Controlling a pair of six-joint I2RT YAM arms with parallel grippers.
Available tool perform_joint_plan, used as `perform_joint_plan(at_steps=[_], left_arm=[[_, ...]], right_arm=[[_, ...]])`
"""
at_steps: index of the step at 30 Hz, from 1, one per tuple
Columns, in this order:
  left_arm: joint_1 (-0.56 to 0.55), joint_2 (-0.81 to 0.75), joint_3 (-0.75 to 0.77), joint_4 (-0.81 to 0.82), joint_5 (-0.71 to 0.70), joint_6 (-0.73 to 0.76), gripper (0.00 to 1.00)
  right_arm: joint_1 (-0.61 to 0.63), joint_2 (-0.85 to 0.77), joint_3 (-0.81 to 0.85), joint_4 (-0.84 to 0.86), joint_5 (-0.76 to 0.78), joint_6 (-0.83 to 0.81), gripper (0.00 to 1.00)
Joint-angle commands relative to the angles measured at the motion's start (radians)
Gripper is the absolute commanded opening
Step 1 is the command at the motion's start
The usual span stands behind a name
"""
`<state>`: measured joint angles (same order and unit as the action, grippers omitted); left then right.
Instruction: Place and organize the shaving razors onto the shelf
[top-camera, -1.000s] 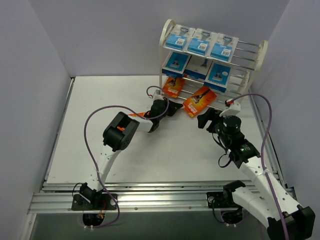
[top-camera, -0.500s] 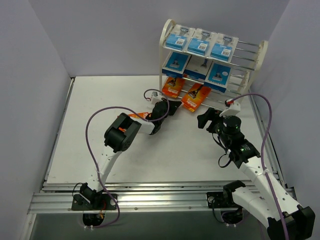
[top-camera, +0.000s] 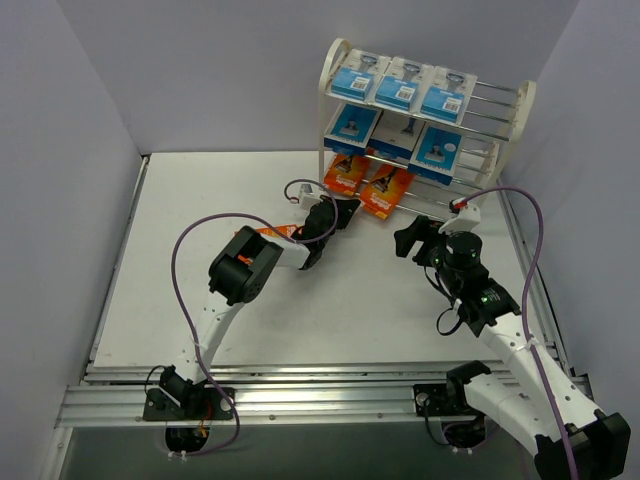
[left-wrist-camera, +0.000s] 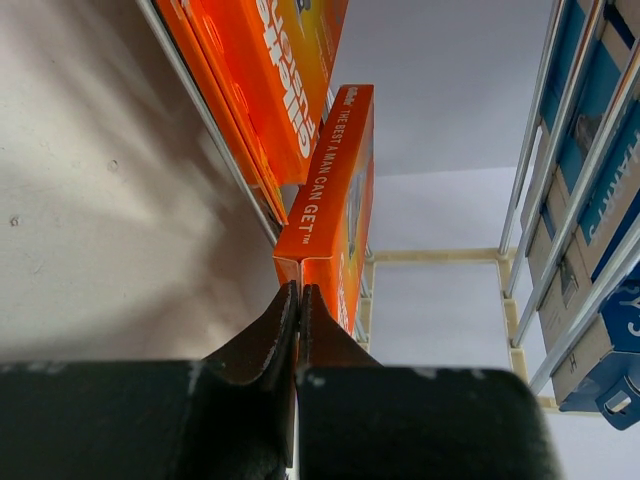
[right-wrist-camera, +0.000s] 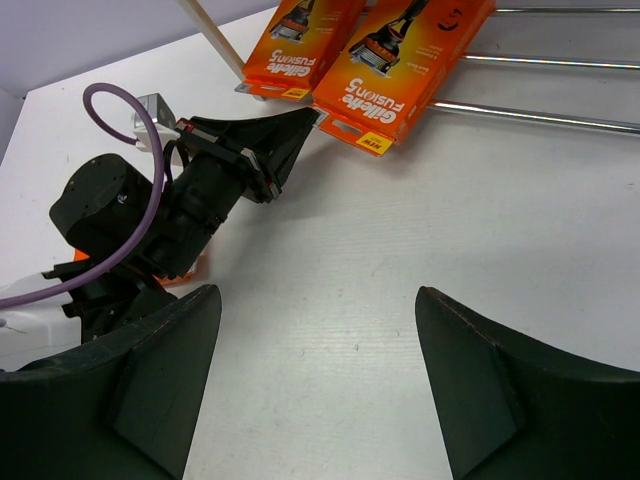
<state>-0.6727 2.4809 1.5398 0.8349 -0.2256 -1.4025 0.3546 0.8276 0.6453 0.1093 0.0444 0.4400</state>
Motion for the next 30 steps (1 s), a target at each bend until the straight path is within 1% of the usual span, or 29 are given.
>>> perform_joint_plan(at_steps=[1, 15, 30], left_arm=[[-0.002, -0.014, 0.048, 0.073, -0.053, 0.004, 0.02], [-0.014, 0.016, 0.082, 0.084, -0.116, -0.016, 0.02], [-0.036, 0.035, 0.074, 0.105, -0.185, -0.030, 0.02]], right_arm=[[0.009, -0.004, -0.001, 0.036, 0.009, -0.011, 0.74], [0.020, -0.001, -0.004, 0.038, 0.015, -0.011, 0.74], [0.034, -0.002, -0.004, 0.033, 0.023, -0.009, 0.75]])
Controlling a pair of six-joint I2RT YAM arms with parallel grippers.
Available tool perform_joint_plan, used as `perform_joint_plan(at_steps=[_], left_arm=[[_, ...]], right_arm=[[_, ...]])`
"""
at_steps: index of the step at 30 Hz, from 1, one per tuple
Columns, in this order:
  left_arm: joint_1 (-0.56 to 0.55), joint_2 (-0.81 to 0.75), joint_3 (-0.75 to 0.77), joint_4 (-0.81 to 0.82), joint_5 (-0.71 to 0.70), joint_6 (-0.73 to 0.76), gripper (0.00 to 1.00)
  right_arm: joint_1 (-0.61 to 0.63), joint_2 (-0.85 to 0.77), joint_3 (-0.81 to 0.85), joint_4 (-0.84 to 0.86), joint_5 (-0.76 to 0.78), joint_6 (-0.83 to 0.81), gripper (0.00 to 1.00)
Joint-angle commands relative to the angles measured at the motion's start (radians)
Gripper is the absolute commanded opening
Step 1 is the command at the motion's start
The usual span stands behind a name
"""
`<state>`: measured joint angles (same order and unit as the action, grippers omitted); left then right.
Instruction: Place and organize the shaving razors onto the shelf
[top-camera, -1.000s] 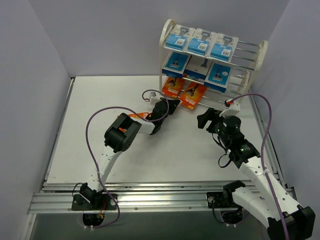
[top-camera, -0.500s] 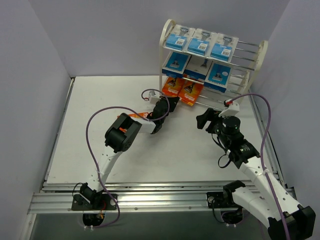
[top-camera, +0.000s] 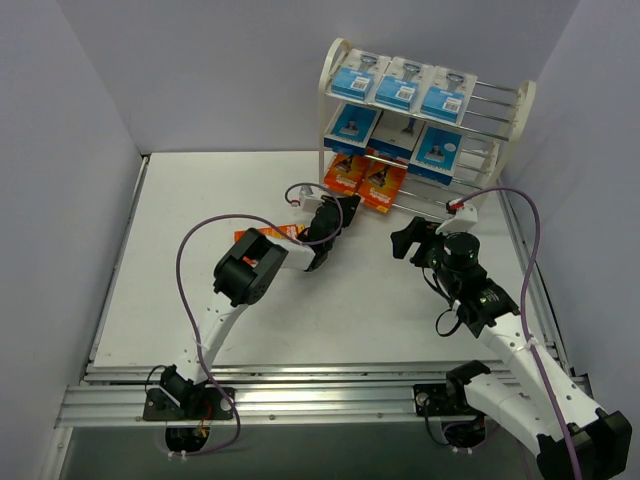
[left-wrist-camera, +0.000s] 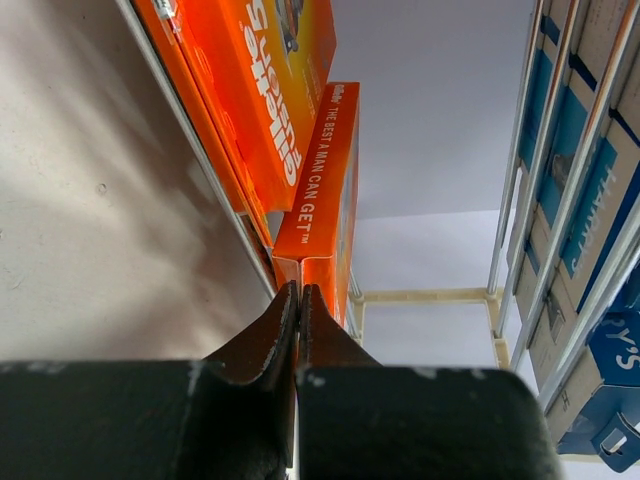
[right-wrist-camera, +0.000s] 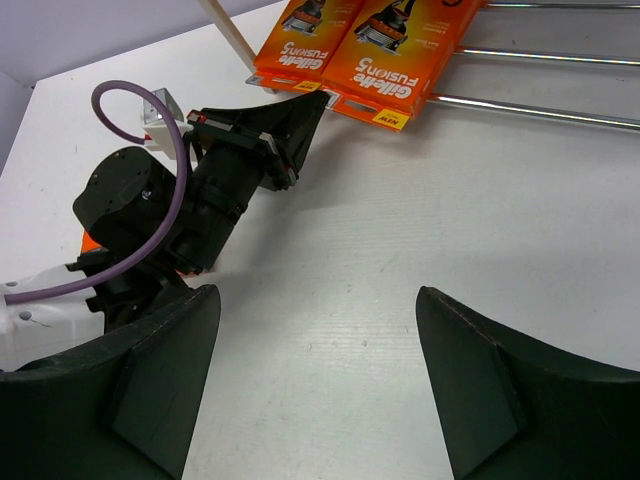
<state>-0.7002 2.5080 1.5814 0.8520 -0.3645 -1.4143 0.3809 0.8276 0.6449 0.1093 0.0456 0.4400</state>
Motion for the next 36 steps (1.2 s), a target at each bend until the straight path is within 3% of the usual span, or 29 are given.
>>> perform_joint_plan(at_steps=[1, 36], left_arm=[[-0.007, 0.009, 0.029, 0.091, -0.051, -0.020, 0.02], [-0.013, 0.055, 0.049, 0.111, -0.091, -0.066, 0.03]], right_arm=[[0.009, -0.002, -0.004, 0.033, 0.022, -0.009, 0.75], [0.013, -0.002, -0.008, 0.035, 0.025, -0.009, 0.75]])
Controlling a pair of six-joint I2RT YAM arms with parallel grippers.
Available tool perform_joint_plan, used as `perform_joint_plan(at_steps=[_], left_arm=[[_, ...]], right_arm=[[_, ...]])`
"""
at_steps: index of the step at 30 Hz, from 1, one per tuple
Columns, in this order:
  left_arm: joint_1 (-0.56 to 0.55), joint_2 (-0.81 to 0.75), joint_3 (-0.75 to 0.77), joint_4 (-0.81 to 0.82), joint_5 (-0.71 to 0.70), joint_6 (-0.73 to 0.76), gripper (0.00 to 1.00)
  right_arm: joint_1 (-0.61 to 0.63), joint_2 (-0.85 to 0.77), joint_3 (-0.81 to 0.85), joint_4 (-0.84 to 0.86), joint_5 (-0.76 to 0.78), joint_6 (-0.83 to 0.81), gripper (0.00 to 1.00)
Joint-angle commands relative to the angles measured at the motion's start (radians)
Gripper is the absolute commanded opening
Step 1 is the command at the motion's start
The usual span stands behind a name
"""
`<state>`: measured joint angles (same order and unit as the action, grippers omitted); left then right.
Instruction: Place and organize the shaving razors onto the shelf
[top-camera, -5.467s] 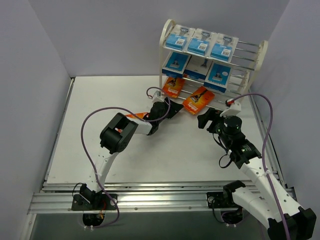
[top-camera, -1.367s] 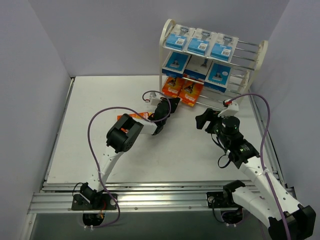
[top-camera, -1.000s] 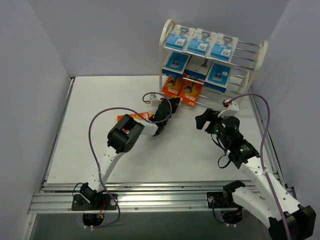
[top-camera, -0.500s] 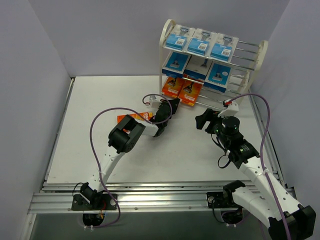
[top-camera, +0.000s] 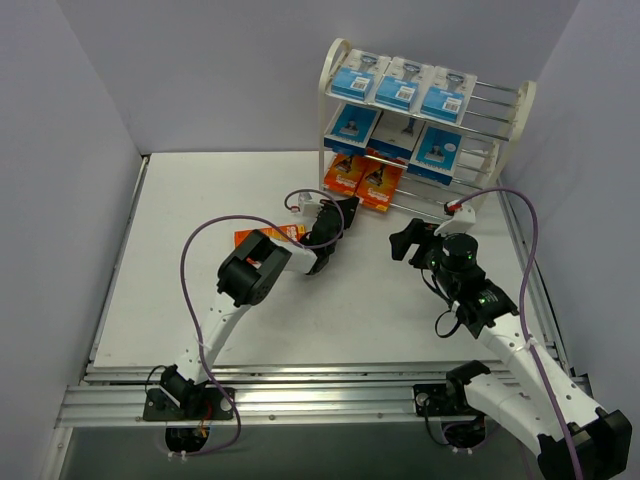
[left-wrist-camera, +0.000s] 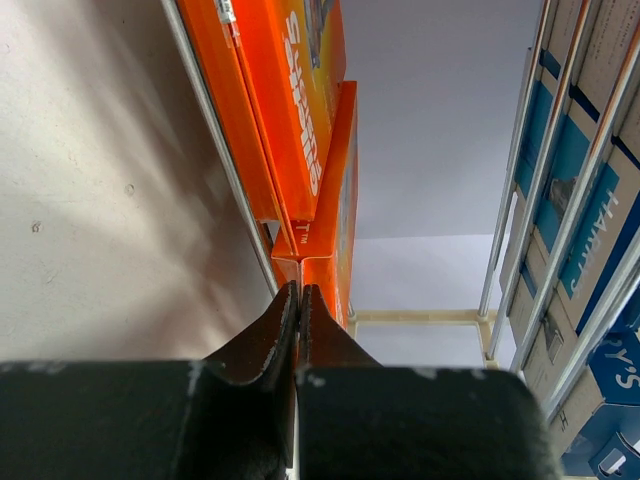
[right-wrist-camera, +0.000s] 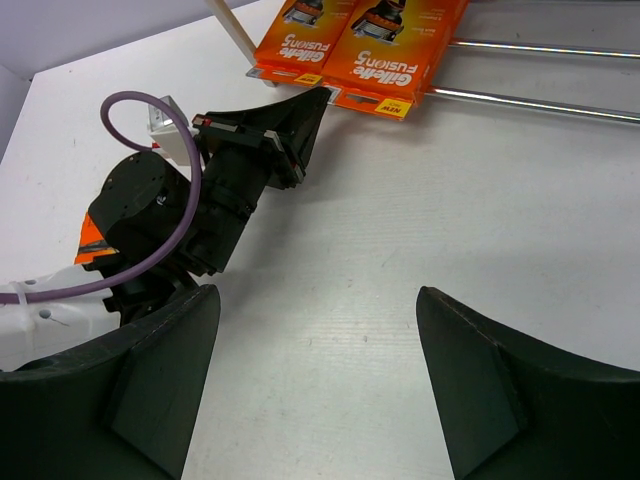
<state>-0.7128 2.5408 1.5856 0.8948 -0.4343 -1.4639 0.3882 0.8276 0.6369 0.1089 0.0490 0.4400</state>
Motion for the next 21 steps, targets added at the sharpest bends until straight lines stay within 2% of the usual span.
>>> perform_joint_plan(at_steps=[1, 15, 18, 21], left_arm=[[-0.001, 0.026, 0.053, 0.066, -0.018, -0.019, 0.04], [0.007, 0.039, 0.079, 0.050, -0.006, -0.023, 0.09], [0.007, 0.041, 0.082, 0.050, -0.003, -0.022, 0.14], [0.007, 0.042, 0.082, 0.050, -0.003, -0.024, 0.31]], right_arm=[[0.006, -0.001, 0.000, 0.037, 0.022, -0.007, 0.75], [0.011, -0.001, -0.002, 0.038, 0.022, -0.009, 0.75], [0.012, -0.002, -0.002, 0.038, 0.023, -0.011, 0.75], [0.011, -0.002, -0.002, 0.038, 0.025, -0.009, 0.75]])
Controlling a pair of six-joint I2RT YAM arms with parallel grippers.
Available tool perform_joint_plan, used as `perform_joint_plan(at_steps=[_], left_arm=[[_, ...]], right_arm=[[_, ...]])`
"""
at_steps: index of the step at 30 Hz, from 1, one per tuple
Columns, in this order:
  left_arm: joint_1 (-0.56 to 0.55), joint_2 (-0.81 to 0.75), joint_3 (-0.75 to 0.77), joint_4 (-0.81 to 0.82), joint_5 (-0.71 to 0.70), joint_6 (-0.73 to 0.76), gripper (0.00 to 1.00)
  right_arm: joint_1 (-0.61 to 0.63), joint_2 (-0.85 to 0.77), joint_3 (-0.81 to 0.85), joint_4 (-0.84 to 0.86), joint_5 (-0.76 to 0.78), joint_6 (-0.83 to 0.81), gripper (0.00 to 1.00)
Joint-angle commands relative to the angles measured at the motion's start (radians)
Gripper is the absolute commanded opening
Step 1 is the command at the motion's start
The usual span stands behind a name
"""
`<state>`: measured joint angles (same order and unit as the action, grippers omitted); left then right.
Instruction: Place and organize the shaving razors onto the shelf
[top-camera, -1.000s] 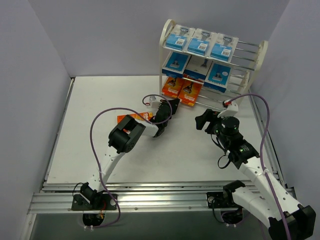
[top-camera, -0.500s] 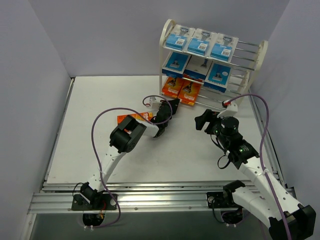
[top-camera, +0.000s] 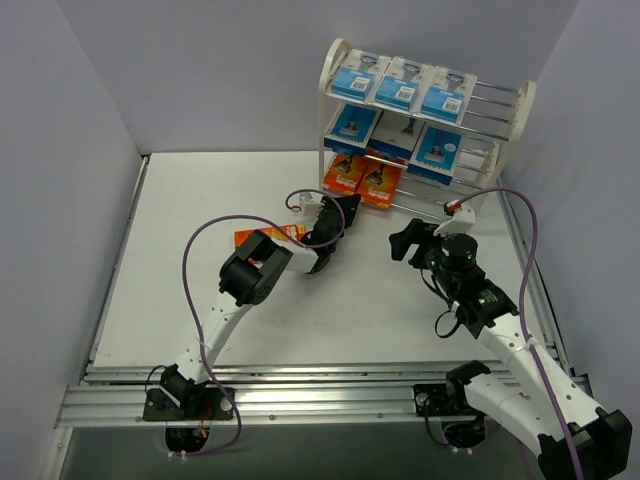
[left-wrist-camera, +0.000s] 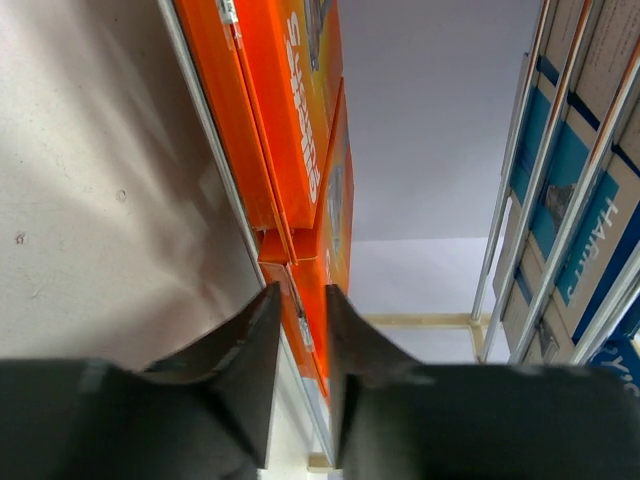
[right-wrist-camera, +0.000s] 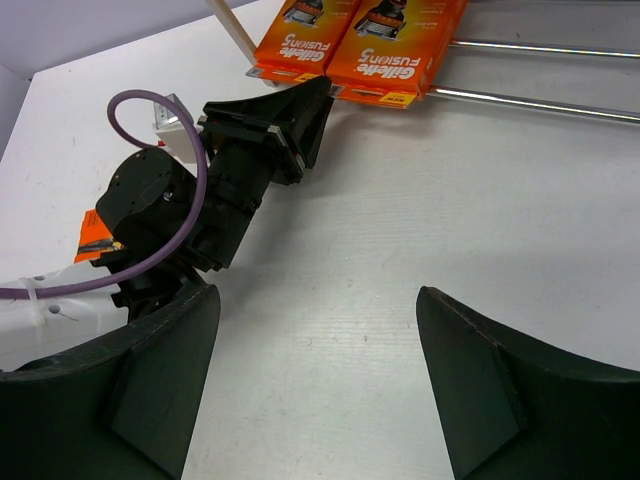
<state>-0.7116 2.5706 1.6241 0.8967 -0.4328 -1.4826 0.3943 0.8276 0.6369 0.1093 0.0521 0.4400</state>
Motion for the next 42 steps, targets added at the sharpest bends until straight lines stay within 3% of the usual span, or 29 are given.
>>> perform_joint_plan(at_steps=[1, 2, 5, 15, 27, 33, 42], left_arm=[[0.006, 0.013, 0.043, 0.048, -0.004, -0.005, 0.36], [0.004, 0.013, 0.040, 0.050, -0.004, -0.008, 0.44], [0.004, 0.005, 0.034, 0.041, -0.003, -0.004, 0.48], [0.008, -0.021, -0.027, 0.096, 0.000, 0.005, 0.55], [0.014, -0.131, -0.237, 0.258, 0.040, 0.022, 0.58], [0.034, -0.228, -0.339, 0.330, 0.094, 0.045, 0.62], [0.057, -0.510, -0.552, 0.364, 0.158, 0.094, 0.63]], right_arm=[[0.006, -0.002, -0.002, 0.036, 0.025, -0.009, 0.75], [0.005, -0.002, -0.002, 0.035, 0.032, -0.007, 0.76], [0.005, -0.004, 0.000, 0.029, 0.041, -0.007, 0.76], [0.005, -0.007, 0.000, 0.027, 0.040, -0.006, 0.76], [-0.009, -0.005, 0.001, 0.027, 0.043, -0.011, 0.77], [-0.014, 0.002, 0.001, 0.023, 0.057, -0.015, 0.76], [-0.021, 0.015, 0.009, 0.017, 0.110, -0.037, 0.75]])
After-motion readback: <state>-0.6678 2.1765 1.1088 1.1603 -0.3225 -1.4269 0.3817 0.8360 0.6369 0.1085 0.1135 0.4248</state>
